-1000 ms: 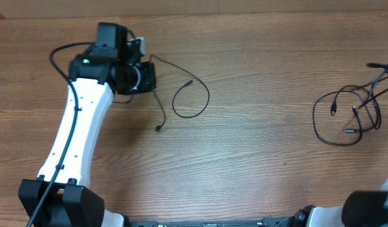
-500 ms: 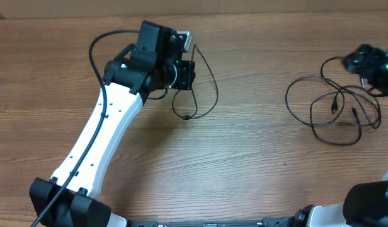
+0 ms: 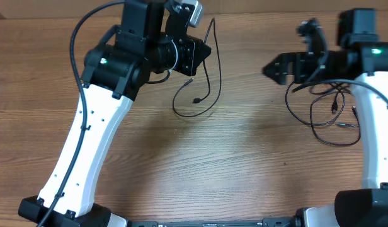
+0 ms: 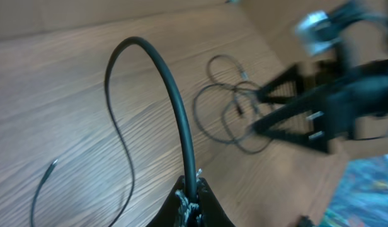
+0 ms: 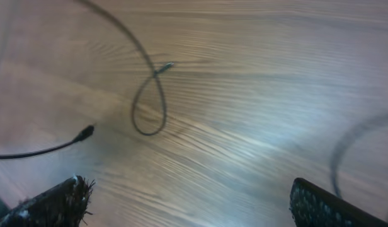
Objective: Untangle cables
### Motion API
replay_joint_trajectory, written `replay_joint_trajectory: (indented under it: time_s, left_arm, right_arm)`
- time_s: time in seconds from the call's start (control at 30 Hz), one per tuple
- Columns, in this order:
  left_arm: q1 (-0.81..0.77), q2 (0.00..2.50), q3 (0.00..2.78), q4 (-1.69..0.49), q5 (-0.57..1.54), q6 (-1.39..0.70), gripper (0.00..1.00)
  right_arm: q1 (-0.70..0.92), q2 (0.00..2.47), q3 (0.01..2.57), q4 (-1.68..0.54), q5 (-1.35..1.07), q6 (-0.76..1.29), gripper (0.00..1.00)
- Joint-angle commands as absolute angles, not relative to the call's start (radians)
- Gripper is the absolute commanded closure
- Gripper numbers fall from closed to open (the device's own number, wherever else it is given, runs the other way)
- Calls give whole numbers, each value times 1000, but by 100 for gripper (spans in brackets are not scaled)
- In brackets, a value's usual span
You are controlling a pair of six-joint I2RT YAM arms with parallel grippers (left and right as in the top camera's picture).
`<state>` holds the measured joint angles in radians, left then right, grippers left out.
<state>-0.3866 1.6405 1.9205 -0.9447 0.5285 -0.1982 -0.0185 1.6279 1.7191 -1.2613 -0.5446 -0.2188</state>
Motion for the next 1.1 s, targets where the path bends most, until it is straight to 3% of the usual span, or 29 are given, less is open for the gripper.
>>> replay_joint_trajectory:
  time_s: [0.0, 0.3, 0.47, 0.6, 0.7, 0.73, 0.77, 1.07]
  left_arm:
    - [-393, 1611, 1995, -946, 628, -171, 96]
    - [-393, 1577, 2075, -943, 693, -172, 96]
    - [-393, 1555, 2078, -926, 711, -184, 96]
    - [-393, 1539, 2078, -910, 710, -184, 96]
    - [-393, 1532, 2078, -906, 706, -183, 96]
    - [-393, 1532, 2078, -908, 699, -183, 96]
    - [-393, 1532, 2078, -916, 686, -181, 96]
    - [-393, 1555, 2074, -1140, 254, -179, 96]
  right_arm:
    - [47, 1630, 1701, -1228, -563, -243, 0]
    - [169, 1694, 1701, -1060, -563, -142, 2]
    - [211, 1749, 1701, -1019, -563, -97, 10]
    - [243, 1794, 1701, -1007, -563, -97, 31]
    - [255, 1809, 1701, -1003, -558, -97, 67]
    - [255, 1809, 1701, -1002, -547, -97, 86]
    - [255, 1809, 1701, -1003, -532, -97, 96]
    - [216, 1768, 1704, -1052, -111, -22, 96]
